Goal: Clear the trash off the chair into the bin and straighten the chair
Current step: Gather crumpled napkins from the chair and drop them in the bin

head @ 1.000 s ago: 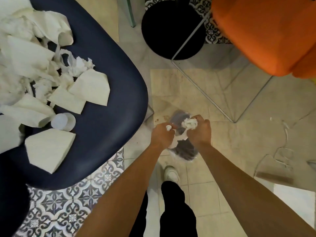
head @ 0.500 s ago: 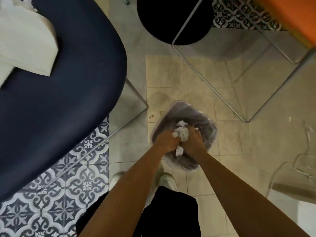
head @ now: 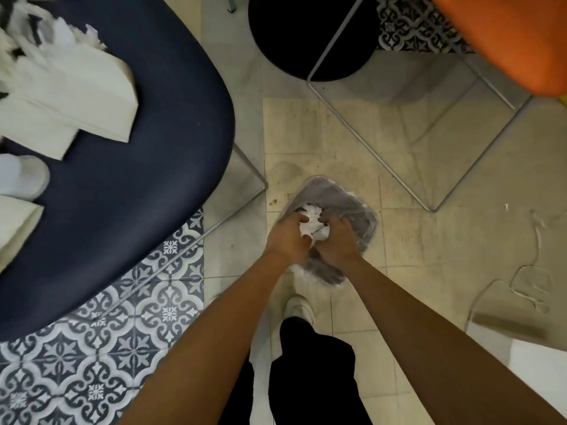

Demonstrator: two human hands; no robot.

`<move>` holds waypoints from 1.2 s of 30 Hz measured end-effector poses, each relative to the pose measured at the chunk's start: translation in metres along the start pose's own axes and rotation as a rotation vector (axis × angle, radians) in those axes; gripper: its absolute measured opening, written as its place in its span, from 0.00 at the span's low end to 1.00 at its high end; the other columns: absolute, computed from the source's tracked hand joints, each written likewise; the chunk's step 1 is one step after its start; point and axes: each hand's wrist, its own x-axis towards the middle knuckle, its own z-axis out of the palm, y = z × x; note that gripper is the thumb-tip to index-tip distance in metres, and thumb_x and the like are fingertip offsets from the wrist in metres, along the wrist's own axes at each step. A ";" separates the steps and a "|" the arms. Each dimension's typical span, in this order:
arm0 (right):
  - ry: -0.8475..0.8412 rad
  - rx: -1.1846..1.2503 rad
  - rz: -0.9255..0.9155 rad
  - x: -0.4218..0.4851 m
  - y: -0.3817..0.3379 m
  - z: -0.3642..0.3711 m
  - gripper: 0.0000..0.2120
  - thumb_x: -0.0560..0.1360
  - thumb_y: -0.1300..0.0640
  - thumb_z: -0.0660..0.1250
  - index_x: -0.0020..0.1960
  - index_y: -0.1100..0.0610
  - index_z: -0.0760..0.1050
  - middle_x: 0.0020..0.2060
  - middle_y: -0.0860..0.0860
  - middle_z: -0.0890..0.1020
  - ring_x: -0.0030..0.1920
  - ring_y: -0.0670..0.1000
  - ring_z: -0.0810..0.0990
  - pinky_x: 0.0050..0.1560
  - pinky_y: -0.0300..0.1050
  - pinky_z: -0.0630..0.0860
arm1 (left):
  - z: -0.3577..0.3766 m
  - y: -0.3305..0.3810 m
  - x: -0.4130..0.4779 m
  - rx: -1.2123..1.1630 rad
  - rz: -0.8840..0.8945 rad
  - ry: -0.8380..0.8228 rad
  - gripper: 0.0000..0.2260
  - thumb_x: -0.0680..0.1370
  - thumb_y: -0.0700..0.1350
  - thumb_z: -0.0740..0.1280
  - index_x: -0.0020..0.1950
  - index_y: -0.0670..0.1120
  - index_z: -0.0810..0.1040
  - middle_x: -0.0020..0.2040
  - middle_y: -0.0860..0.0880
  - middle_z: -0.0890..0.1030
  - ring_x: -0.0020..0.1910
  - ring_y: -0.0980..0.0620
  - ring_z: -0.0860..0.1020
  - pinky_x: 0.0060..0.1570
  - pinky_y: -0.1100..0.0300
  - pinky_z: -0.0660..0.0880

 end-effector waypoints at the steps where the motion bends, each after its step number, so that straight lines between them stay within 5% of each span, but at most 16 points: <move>1: 0.003 0.007 -0.002 -0.004 -0.004 -0.002 0.23 0.71 0.63 0.69 0.64 0.59 0.69 0.64 0.60 0.69 0.65 0.58 0.68 0.63 0.45 0.65 | -0.004 0.001 -0.004 -0.011 -0.005 0.028 0.17 0.75 0.41 0.64 0.64 0.46 0.73 0.62 0.45 0.77 0.59 0.47 0.76 0.56 0.62 0.70; 9: 0.030 0.056 -0.085 -0.072 -0.064 -0.053 0.20 0.70 0.64 0.69 0.61 0.61 0.73 0.59 0.58 0.77 0.60 0.57 0.74 0.60 0.47 0.72 | -0.073 0.031 -0.085 -0.066 0.014 0.164 0.15 0.77 0.40 0.63 0.64 0.43 0.73 0.60 0.43 0.77 0.58 0.45 0.76 0.55 0.59 0.70; 13: 0.012 0.029 -0.125 -0.098 -0.101 -0.082 0.21 0.71 0.68 0.65 0.64 0.58 0.71 0.62 0.55 0.74 0.60 0.55 0.74 0.54 0.39 0.68 | -0.115 0.040 -0.122 -0.082 0.014 0.207 0.16 0.77 0.40 0.64 0.65 0.44 0.73 0.63 0.45 0.76 0.62 0.48 0.74 0.58 0.62 0.68; 18: 0.010 0.013 -0.205 -0.117 -0.153 -0.106 0.21 0.73 0.67 0.66 0.64 0.57 0.69 0.65 0.56 0.68 0.63 0.55 0.71 0.61 0.39 0.67 | -0.166 0.043 -0.153 -0.112 0.010 0.300 0.16 0.75 0.40 0.66 0.63 0.44 0.74 0.62 0.45 0.77 0.60 0.47 0.76 0.59 0.58 0.71; 36: -0.051 -0.127 -0.408 -0.124 -0.312 -0.059 0.22 0.73 0.62 0.68 0.65 0.56 0.69 0.64 0.53 0.69 0.65 0.53 0.70 0.65 0.45 0.69 | -0.290 -0.045 -0.177 -0.199 -0.108 0.519 0.17 0.74 0.41 0.69 0.62 0.45 0.74 0.60 0.46 0.76 0.60 0.48 0.75 0.56 0.59 0.71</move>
